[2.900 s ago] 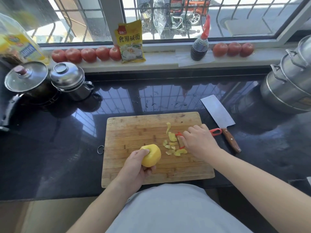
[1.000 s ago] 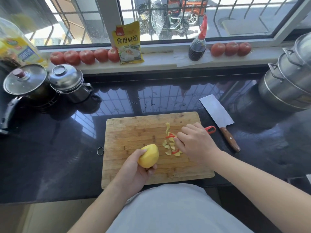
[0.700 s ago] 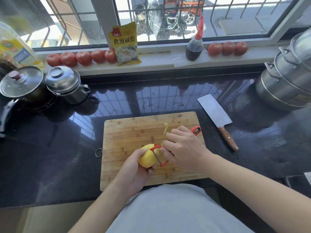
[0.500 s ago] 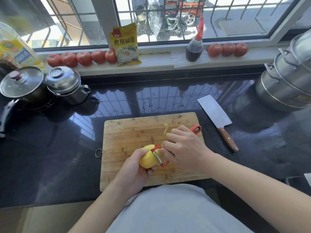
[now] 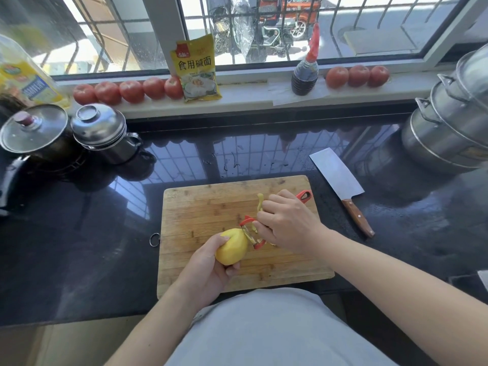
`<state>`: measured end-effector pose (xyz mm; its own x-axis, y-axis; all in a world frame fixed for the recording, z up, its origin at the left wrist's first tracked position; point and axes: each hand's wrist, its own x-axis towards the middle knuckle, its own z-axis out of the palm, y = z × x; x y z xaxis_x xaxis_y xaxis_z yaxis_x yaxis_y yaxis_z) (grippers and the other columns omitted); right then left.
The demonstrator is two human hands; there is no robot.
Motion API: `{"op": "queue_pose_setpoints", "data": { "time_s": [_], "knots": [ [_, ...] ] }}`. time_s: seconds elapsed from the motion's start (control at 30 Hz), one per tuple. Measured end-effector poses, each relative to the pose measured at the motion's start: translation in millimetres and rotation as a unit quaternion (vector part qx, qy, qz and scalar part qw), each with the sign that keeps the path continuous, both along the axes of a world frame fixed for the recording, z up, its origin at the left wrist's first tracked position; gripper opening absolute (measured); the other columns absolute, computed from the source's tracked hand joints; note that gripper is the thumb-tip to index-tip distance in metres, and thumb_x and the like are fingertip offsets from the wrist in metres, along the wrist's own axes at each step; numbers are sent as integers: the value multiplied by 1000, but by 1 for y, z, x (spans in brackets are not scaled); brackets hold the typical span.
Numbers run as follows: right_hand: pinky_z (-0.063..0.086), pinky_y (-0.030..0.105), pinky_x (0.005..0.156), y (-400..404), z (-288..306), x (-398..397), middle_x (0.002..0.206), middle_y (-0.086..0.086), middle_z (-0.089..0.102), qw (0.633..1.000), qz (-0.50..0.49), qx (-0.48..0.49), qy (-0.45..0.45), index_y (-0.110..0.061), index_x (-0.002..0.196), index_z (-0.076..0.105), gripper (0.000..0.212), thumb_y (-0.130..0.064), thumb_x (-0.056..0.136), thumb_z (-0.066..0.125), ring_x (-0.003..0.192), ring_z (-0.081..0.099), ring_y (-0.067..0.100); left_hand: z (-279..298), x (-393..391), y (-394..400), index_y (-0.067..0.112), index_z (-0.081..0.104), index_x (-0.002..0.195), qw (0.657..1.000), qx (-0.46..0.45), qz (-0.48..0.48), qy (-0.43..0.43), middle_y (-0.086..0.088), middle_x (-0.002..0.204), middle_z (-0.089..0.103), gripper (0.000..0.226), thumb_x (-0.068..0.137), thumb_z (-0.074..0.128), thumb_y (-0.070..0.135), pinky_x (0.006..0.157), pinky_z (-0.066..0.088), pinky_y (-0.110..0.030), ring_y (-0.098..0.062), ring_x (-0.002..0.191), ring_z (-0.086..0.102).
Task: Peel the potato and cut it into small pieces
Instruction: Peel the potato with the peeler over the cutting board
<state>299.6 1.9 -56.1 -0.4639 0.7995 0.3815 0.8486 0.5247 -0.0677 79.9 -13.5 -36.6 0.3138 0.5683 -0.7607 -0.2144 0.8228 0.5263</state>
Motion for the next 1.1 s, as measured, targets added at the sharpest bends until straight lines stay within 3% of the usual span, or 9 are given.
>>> {"op": "queue_pose_setpoints", "data": {
  "time_s": [0.2, 0.33, 0.47, 0.53, 0.63, 0.73, 0.87, 0.97, 1.1],
  "knots": [
    [40, 39, 70, 8, -20, 17, 71, 0, 59, 992, -82, -55, -78, -17, 73, 64, 39, -33, 103, 45, 67, 52, 25, -3, -2, -3, 8, 60, 121, 999, 12, -20, 23, -9, 78, 62, 22, 104, 49, 16, 46, 35, -25, -21, 58, 50],
    [44, 44, 81, 3, -20, 21, 89, 3, 65, 967, -139, -143, -157, -18, 91, 66, 38, -38, 105, 38, 83, 56, 28, -6, -2, -4, 7, 58, 116, 1000, 0, 0, 30, -8, 76, 60, 18, 103, 52, 17, 46, 36, -26, -21, 60, 49],
    [38, 44, 88, 0, -18, 18, 102, 5, 62, 931, -212, -208, -211, -20, 100, 64, 18, -28, 102, 48, 98, 53, 29, -8, -4, -3, 9, 59, 123, 1000, -11, 6, 25, -8, 80, 57, 26, 102, 54, 23, 50, 32, -28, -19, 62, 47],
    [38, 43, 83, -2, -17, 15, 98, 5, 63, 918, -251, -213, -221, -20, 96, 65, 14, -26, 99, 53, 93, 53, 28, -7, -5, -2, 10, 58, 124, 999, -23, 13, 19, -7, 79, 56, 27, 102, 53, 24, 50, 33, -28, -18, 62, 47],
    [38, 42, 74, -6, -12, 16, 85, 5, 64, 927, -291, -161, -176, -18, 86, 66, 34, -30, 105, 39, 81, 56, 29, -3, -4, -1, 8, 58, 122, 999, -39, 25, -2, -9, 78, 60, 27, 101, 52, 23, 54, 41, -28, -21, 64, 54],
    [35, 38, 69, -13, -7, 15, 76, -2, 60, 948, -266, -146, -98, -21, 77, 61, 46, -35, 104, 28, 73, 54, 23, 0, -4, -2, 5, 57, 120, 997, -49, 45, -27, -13, 76, 63, 25, 101, 51, 21, 58, 50, -30, -23, 66, 59],
    [35, 35, 63, -30, 9, 7, 64, -4, 48, 990, -126, -60, 31, -17, 64, 53, 44, -33, 104, 44, 63, 41, 19, 1, -4, -1, 5, 56, 127, 997, -47, 42, -52, -12, 78, 62, 30, 103, 52, 23, 53, 51, -26, -21, 65, 57],
    [35, 35, 65, -37, 19, -6, 67, -2, 52, 998, -46, -18, 26, -16, 67, 56, 41, -30, 104, 47, 64, 43, 20, 0, -1, -1, 6, 56, 127, 997, -40, 28, -53, -12, 79, 62, 30, 104, 51, 25, 50, 49, -25, -19, 62, 56],
    [39, 38, 65, -33, 25, -17, 69, -1, 54, 999, -32, 2, 7, -16, 69, 59, 40, -31, 104, 46, 65, 46, 22, -2, 2, -1, 5, 54, 131, 999, -14, 5, -42, -15, 86, 61, 34, 104, 52, 25, 50, 48, -26, -19, 62, 55]
  ]
}}
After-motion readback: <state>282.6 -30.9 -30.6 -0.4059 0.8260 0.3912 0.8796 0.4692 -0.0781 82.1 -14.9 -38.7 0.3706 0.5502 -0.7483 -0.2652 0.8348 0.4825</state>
